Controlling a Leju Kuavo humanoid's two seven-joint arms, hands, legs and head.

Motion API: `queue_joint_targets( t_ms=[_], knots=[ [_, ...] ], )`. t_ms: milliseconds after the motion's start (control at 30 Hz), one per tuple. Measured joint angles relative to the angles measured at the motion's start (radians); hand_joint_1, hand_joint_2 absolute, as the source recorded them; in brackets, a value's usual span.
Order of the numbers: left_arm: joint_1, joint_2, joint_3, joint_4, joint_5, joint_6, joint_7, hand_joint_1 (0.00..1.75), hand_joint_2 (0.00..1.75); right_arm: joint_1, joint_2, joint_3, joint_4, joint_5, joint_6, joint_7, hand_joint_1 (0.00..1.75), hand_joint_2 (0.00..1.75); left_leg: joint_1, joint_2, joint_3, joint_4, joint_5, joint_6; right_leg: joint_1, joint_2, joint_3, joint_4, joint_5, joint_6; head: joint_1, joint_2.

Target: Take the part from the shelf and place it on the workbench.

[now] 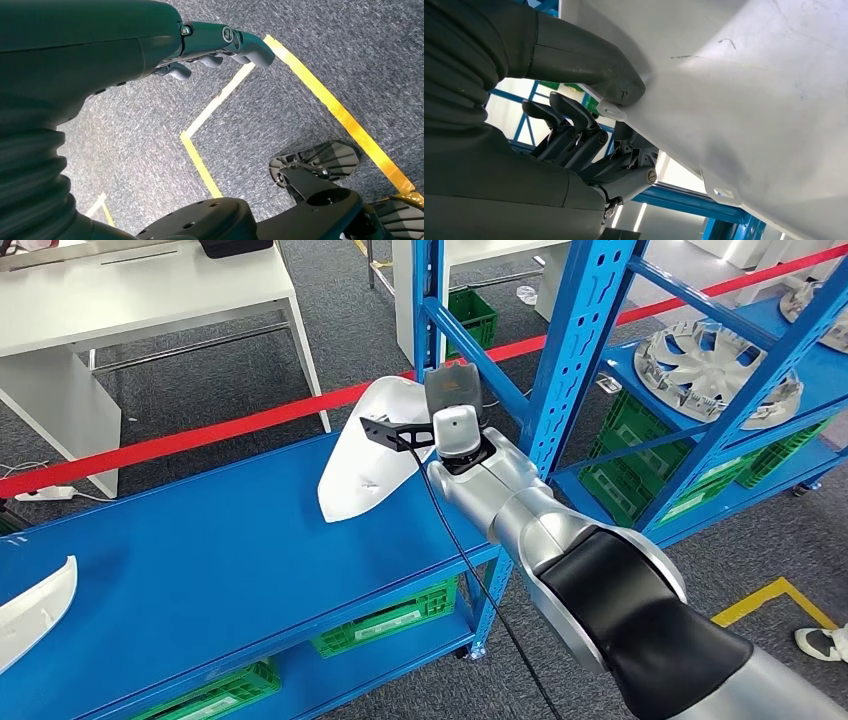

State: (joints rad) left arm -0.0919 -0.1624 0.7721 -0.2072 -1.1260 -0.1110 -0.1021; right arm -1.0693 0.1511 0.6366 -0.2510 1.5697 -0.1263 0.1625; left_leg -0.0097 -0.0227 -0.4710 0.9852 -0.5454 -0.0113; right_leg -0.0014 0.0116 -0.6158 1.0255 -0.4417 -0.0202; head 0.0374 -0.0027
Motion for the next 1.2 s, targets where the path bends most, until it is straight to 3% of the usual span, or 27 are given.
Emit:
queue_joint_targets(
  t_ms=[233, 433, 667, 1200],
  knots=[
    [-0.002, 0.000, -0.002, -0.003, -0.010, 0.000, 0.017, 0.00, 1.75, -0.001, 0.006, 0.027, 0.000, 0.000, -0.031, -0.014, 1.75, 1.75, 0.000, 0.001, 0.000, 0.000, 0.000, 0.000, 0.000, 0.000, 0.000, 0.000, 0.000, 0.000, 0.000, 0.000],
    [-0.017, -0.002, -0.003, -0.003, -0.007, 0.000, 0.024, 0.00, 1.75, -0.013, 0.048, 0.064, 0.000, 0.000, -0.064, -0.051, 1.75, 1.75, 0.001, 0.002, -0.002, 0.000, 0.000, 0.000, 0.001, 0.001, 0.000, 0.000, 0.000, 0.000, 0.000, 0.000],
    [-0.020, -0.003, -0.003, -0.004, 0.010, 0.000, 0.022, 0.00, 1.75, -0.013, 0.103, 0.132, -0.001, 0.000, -0.062, -0.058, 1.75, 1.75, 0.001, 0.002, 0.000, 0.000, 0.000, 0.000, 0.001, 0.001, 0.000, 0.000, 0.000, 0.000, 0.000, 0.000],
    [-0.027, -0.003, -0.003, -0.005, 0.003, 0.000, -0.002, 0.00, 1.75, -0.009, 0.145, 0.188, -0.001, 0.000, -0.052, -0.068, 1.75, 1.75, 0.001, 0.002, 0.000, 0.000, 0.000, -0.001, 0.001, 0.001, -0.001, 0.000, 0.000, 0.000, 0.000, 0.000]
  ],
)
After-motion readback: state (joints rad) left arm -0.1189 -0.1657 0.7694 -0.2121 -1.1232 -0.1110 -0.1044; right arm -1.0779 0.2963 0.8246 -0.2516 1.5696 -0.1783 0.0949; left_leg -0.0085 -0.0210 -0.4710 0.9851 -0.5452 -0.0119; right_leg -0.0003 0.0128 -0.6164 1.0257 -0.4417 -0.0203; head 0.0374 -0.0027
